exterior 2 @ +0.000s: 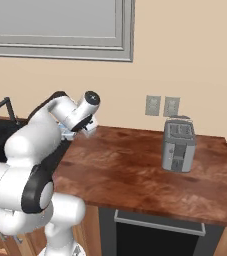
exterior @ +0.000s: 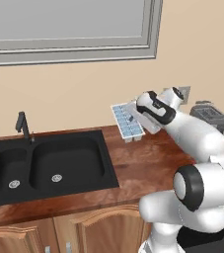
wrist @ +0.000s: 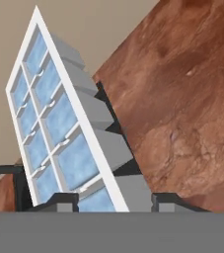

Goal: The ice cube tray has been filled with water. Take the tray and place it in the freezer to make ice. Close the freezer door after placing the tray.

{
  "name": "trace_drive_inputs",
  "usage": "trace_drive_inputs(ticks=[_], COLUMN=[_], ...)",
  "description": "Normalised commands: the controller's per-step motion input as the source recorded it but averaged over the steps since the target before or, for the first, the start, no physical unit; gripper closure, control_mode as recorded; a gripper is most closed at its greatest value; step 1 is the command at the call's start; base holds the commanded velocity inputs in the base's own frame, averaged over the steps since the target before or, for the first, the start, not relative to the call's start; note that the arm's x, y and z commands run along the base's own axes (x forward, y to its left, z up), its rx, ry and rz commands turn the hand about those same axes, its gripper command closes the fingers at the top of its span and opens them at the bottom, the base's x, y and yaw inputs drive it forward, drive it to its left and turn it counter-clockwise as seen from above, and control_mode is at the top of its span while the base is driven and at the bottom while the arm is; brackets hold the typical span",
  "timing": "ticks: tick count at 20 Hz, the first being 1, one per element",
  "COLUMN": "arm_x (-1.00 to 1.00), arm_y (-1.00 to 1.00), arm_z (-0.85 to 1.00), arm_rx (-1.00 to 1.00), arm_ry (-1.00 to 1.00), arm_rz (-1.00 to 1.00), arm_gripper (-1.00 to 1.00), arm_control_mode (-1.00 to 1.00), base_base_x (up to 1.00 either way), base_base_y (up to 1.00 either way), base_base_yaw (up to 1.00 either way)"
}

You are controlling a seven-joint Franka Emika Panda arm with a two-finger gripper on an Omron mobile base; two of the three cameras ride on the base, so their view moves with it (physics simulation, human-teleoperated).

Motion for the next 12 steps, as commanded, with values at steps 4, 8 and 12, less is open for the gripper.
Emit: trace_drive_inputs(ticks=[4,8,12], arm_x=[-0.40,-0.68,-0.71], arm_y=[-0.14,-0.19,-0.27], arm_z=[0.67,0.80,0.76], arm_rx=[0.23,0.21,0.15], arm_ry=[-0.05,-0.01,0.00], arm_rz=[-0.02,0.00,0.00], arm_gripper=[1.00,1.00,1.00], arm_control_mode=[-1.00,-1.00,-1.00], base_base_x=[0.00,0.00,0.00], base_base_y=[0.00,0.00,0.00], base_base_yaw=[0.00,0.00,0.00])
